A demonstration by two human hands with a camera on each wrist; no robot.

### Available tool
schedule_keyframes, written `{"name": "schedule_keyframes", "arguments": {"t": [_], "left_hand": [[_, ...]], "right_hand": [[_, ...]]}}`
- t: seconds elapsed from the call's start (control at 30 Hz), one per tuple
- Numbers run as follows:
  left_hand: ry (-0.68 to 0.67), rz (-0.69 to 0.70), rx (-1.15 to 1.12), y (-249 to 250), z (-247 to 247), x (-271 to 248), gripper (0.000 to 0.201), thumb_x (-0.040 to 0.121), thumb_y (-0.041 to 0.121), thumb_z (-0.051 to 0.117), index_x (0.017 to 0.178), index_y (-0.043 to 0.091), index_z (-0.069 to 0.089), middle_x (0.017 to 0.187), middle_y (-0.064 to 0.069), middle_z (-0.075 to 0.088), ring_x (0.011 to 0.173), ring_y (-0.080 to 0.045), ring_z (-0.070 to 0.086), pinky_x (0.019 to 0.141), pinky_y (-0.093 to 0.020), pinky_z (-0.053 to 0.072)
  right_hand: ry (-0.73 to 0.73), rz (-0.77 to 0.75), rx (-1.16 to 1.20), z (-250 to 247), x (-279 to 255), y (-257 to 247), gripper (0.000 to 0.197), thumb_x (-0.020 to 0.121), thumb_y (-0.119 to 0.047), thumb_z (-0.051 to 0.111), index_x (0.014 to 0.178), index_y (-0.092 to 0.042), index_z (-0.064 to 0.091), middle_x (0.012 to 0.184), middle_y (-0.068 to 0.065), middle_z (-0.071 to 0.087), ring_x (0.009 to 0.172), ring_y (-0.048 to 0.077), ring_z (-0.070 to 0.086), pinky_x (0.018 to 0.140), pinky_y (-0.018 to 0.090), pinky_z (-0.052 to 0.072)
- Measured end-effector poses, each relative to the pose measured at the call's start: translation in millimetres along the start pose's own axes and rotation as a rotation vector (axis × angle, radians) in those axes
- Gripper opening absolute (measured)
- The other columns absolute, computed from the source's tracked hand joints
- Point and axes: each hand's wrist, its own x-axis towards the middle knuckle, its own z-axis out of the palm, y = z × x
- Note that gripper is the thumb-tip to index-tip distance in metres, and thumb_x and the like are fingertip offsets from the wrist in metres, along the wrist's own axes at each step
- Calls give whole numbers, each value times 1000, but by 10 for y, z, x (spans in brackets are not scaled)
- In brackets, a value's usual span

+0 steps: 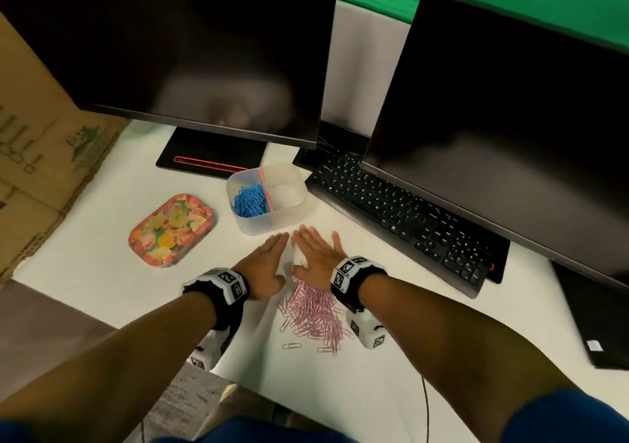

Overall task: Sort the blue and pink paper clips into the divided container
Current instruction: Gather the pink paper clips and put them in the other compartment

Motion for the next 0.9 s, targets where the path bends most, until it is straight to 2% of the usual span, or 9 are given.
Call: {"name": "schedule_keyframes", "arguments": {"t": [0.1,0.23,0.3,0.37,0.5,0.6,0.67,0.73,0.9], "left_hand": [[-27,11,-51,-73,-34,-12,94,81,7,54,153,17,-5,162,-5,1,149,-18,8,118,-27,16],[-99,133,126,-128,66,-131,96,79,6,52,152,15,-9,161,-4,-7,149,-17,-2,117,-23,5],[-131,216,167,-48,155,-205,97,79,8,53,151,14,-11,161,-6,-9,149,-17,-3,117,-21,1],[-167,270,187,47,269,-294,98,80,11,54,151,15,-14,161,-5,-11,149,-16,-5,115,-19,-3],[-193,355,208,177,445,-414,95,88,30,56,152,21,-15,161,-1,-12,148,-12,-6,112,-16,-10],[-40,359,206,198,482,-402,97,83,48,57,153,25,-6,162,-3,3,147,-21,14,119,-27,15],[53,286,275,202,507,-387,107,73,64,58,153,25,-3,159,-6,12,140,-26,26,113,-37,31],[39,197,325,221,539,-381,120,61,74,61,151,27,-4,154,-6,14,135,-27,29,106,-40,40],[29,110,216,310,590,-329,112,57,56,78,147,32,16,133,-2,28,114,-25,47,87,-39,52]], "right_hand": [[-15,-158,-58,52,-106,-40,71,97,-47,29,152,-23,-7,160,-3,-13,148,16,-10,117,57,-8],[-53,-317,-143,211,-382,51,69,97,-41,31,153,-18,-2,161,2,-7,149,17,-6,118,49,-6],[8,-346,-38,236,-569,130,68,96,-39,32,153,-13,5,161,5,0,149,19,-1,121,44,0],[101,-243,100,263,-722,262,69,96,-39,34,153,-14,5,161,4,-3,149,16,-6,122,39,3],[130,94,133,388,-867,522,73,98,-49,29,152,-14,-6,160,3,-15,147,17,-14,122,45,5],[99,45,114,410,-926,447,70,99,-43,32,153,-12,-3,160,5,-14,147,18,-13,122,43,4],[107,-36,145,399,-993,311,70,98,-36,36,153,-12,1,161,5,-9,148,17,-9,122,35,0],[93,-99,186,410,-1051,214,75,95,-33,44,153,-10,3,162,4,-3,149,17,-5,120,28,-2],[161,-64,162,459,-1084,164,101,75,-49,69,152,-14,13,154,4,24,138,22,26,115,39,28]]}}
